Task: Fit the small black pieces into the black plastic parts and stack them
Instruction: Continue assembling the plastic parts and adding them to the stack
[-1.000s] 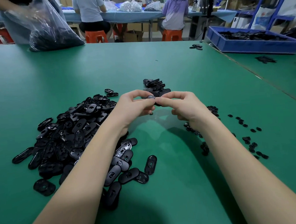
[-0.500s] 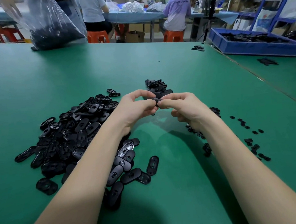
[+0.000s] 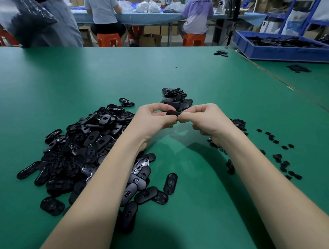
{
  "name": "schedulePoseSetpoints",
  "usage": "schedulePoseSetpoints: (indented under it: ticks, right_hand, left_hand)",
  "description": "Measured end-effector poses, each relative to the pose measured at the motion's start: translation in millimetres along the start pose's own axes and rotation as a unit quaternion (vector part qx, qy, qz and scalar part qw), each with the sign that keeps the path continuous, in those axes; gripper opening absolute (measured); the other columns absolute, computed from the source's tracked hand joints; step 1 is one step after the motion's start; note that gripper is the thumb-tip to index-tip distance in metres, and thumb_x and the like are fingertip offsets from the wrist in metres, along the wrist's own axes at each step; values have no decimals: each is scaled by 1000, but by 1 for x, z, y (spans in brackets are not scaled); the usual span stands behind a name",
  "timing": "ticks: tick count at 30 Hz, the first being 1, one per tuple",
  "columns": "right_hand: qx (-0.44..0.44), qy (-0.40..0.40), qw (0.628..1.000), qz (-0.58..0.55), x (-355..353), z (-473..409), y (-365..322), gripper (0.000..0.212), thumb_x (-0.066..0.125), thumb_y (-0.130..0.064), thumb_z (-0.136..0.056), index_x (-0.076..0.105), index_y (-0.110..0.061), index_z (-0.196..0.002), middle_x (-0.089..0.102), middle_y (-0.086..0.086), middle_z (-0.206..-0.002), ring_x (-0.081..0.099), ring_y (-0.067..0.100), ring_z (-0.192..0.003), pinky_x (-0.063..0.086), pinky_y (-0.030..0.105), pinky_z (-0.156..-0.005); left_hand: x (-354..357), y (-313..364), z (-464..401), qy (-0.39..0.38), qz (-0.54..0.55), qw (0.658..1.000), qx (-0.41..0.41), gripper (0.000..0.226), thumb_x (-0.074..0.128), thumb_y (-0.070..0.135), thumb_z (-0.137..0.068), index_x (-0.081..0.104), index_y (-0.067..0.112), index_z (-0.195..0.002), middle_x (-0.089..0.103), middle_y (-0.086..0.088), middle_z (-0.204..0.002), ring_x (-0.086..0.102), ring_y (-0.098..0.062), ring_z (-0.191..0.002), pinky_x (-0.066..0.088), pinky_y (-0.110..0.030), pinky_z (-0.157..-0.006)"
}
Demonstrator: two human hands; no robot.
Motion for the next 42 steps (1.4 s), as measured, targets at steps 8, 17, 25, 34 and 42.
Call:
schedulePoseSetpoints:
  ticks: [8, 17, 25, 34, 42]
  right_hand:
    - [-43, 21, 999, 19, 1, -3, -3, 15, 84, -25, -77, 71, -19, -75, 51, -24, -42, 45, -6, -38, 28, 6, -38]
    - [-186, 21, 977, 103, 1, 5, -28, 20, 84, -32, -77, 71, -32, -92, 72, -19, -74, 56, -3, -55, 46, 22, -64]
    - [-163, 113, 958, 208, -10, -18, -33, 15, 77, -36, -78, 72, -37, -92, 70, -21, -80, 61, 0, -77, 46, 28, -69]
    - [-71, 130, 946, 289, 4, -76, -48, 22, 71, -35, -83, 74, -34, -104, 73, -7, -106, 65, 21, -106, 43, 27, -75]
    - [-153, -10, 938, 312, 35, -45, -35, 8, 67, -27, -83, 75, -31, -84, 72, -14, -86, 67, 9, -87, 56, 30, -85]
  left_hand:
    - [-3, -2, -1, 35, -38, 999, -8, 19, 72, -4, -83, 69, 13, -89, 75, -10, -83, 70, -19, -76, 58, -31, -89]
    - [-7, -3, -3, 61, -7, 998, 7, 17, 71, -1, -84, 68, 15, -89, 76, -6, -78, 68, -17, -70, 57, -32, -87]
    - [-26, -6, -12, 89, -135, 987, 13, 16, 60, 10, -90, 70, 22, -87, 75, -7, -90, 70, -20, -79, 59, -39, -86]
    - [-10, -2, -9, 36, -339, 939, 50, 31, 46, 7, -90, 72, 24, -97, 75, 5, -95, 66, -10, -94, 38, -8, -78]
    - [-26, 9, -9, 53, -302, 950, 67, 36, 41, 5, -93, 70, 26, -88, 75, 5, -93, 69, -13, -85, 53, -23, -86]
Point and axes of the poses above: each hand's wrist, its own z-axis away from the middle knuckle, its own x-axis out of the palm, y = z × x, the point moved 9 cm from there along -z, towards the middle knuckle
